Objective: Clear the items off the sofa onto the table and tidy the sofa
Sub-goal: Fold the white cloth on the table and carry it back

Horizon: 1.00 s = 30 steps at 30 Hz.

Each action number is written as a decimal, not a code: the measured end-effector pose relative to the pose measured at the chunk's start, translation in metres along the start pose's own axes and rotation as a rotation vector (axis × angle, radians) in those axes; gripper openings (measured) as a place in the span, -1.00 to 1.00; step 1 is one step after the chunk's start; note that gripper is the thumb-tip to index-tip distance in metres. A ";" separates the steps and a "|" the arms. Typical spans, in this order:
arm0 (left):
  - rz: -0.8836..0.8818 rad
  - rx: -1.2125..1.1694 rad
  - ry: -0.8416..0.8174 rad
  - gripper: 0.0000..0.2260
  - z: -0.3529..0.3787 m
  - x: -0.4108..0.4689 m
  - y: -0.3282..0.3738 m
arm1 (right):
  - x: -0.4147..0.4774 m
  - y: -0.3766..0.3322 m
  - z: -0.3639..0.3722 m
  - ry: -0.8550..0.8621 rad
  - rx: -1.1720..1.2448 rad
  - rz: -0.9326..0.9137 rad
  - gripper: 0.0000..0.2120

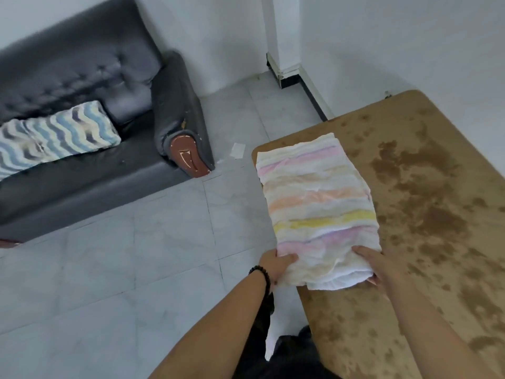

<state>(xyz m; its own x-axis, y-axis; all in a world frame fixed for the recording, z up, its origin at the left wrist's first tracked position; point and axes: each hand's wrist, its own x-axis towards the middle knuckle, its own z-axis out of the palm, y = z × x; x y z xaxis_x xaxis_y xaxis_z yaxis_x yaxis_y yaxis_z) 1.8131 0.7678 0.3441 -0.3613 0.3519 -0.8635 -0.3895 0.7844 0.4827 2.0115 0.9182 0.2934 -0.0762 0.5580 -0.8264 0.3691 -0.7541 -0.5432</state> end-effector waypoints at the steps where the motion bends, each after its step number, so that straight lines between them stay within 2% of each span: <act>1: 0.016 -0.023 0.010 -0.55 -0.001 -0.006 0.003 | -0.003 0.000 -0.001 -0.013 0.023 0.001 -0.50; 4: 0.047 -0.050 0.051 -0.66 -0.004 -0.031 0.015 | -0.020 -0.006 -0.002 -0.074 0.063 -0.011 -0.50; 6: 0.082 -0.043 0.057 -0.59 -0.007 -0.044 0.024 | -0.032 -0.014 -0.003 -0.140 0.095 -0.041 -0.44; 8: 0.121 -0.069 0.056 -0.48 -0.011 -0.049 0.033 | -0.047 -0.027 -0.006 -0.178 0.113 -0.086 -0.47; 12: 0.124 -0.211 0.056 -0.36 -0.023 -0.047 0.049 | -0.080 -0.047 -0.016 -0.161 0.080 -0.191 -0.50; 17: 0.137 -0.452 0.032 -0.66 -0.026 -0.081 0.066 | -0.116 -0.062 -0.030 -0.150 0.032 -0.253 -0.61; 21: 0.129 -0.546 -0.026 -0.55 -0.033 -0.074 0.078 | -0.126 -0.079 -0.032 -0.142 0.082 -0.296 -0.68; 22: 0.127 -0.533 -0.040 -0.56 -0.035 -0.071 0.082 | -0.125 -0.086 -0.031 -0.136 0.100 -0.306 -0.70; 25: 0.094 -0.531 -0.078 -0.77 -0.042 -0.062 0.103 | -0.117 -0.112 -0.021 -0.128 0.093 -0.339 -0.74; 30: 0.103 -0.700 -0.048 -0.78 -0.053 -0.024 0.149 | -0.081 -0.166 0.015 -0.165 0.170 -0.259 -0.69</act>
<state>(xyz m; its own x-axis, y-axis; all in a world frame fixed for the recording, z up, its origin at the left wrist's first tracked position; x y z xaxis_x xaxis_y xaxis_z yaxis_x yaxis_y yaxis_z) 1.7184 0.8494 0.4444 -0.3942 0.4412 -0.8062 -0.8144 0.2388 0.5288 1.9423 0.9929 0.4480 -0.3005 0.6856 -0.6631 0.1595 -0.6493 -0.7436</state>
